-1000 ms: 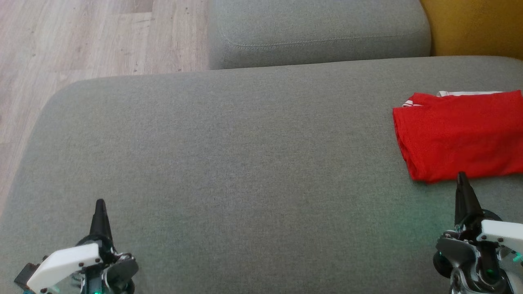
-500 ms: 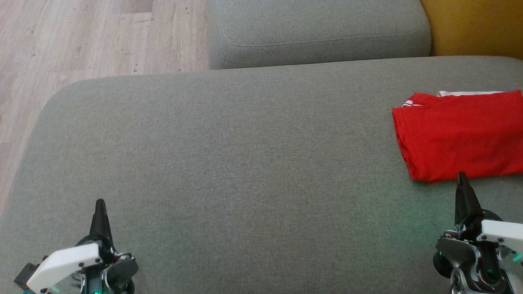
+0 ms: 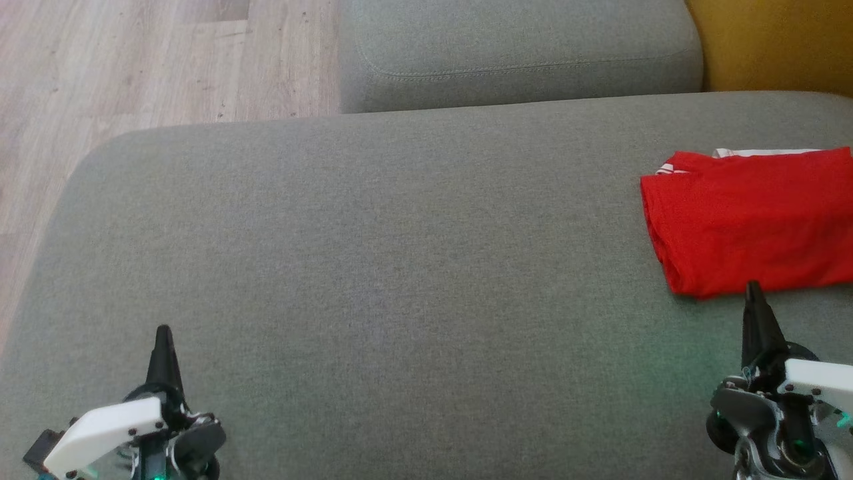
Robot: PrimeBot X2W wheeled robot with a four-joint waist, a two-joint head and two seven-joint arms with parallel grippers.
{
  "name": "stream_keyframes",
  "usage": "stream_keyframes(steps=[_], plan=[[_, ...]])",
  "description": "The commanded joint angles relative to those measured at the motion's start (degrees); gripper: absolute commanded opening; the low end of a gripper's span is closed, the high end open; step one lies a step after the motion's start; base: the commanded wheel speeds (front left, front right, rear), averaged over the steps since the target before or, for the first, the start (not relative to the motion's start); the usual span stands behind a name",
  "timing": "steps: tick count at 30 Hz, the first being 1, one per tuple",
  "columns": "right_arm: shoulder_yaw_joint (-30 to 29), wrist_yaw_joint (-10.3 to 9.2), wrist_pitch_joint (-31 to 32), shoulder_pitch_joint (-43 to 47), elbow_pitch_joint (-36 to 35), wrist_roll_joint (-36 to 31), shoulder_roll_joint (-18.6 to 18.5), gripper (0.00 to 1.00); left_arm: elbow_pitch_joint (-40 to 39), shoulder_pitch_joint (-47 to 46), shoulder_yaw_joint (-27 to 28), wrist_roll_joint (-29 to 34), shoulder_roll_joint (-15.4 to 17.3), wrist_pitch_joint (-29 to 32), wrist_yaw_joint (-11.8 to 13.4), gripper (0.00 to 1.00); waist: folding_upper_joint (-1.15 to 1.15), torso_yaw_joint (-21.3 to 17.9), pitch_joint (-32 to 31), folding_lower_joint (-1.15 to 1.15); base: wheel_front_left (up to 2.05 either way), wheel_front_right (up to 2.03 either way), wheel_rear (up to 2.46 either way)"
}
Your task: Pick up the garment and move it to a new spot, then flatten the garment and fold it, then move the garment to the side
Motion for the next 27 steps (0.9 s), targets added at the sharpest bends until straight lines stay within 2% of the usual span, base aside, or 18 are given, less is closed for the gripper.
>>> stream_keyframes(steps=[1,27], plan=[[1.1,0.4,0.4,-2.9,-1.8,-0.2,-0.2,0.0,-1.6,-3.0,2.3,0.6,0.2,0.4,-0.4,0.0,0.0,0.0,0.0,0.0,0.0,0.0,0.0],[1.1,0.4,0.4,-2.9,-1.8,-0.2,-0.2,0.0,-1.6,-3.0,2.3,0.6,0.2,0.5,-0.4,0.0,0.0,0.0,0.0,0.0,0.0,0.0,0.0]])
